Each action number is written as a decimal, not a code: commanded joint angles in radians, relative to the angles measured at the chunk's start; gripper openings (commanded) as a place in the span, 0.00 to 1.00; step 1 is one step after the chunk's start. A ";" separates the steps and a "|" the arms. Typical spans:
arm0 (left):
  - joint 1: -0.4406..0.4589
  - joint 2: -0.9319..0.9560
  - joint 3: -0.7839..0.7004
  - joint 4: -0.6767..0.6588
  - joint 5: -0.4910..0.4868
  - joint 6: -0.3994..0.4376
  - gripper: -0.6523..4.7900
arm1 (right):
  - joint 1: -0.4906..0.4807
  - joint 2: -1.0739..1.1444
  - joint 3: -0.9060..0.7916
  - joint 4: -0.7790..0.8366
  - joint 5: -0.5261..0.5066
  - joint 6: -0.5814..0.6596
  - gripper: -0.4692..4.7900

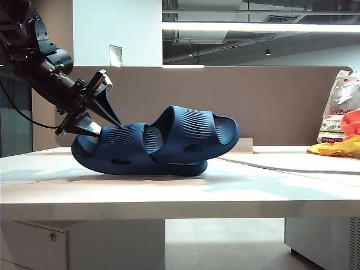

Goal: Interlock the pair of blue slippers on the table with their fronts facing up.

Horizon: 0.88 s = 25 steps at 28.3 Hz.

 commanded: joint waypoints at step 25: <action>0.073 -0.006 0.037 -0.017 -0.001 -0.360 0.81 | 0.002 0.001 0.003 0.018 -0.054 -0.013 0.64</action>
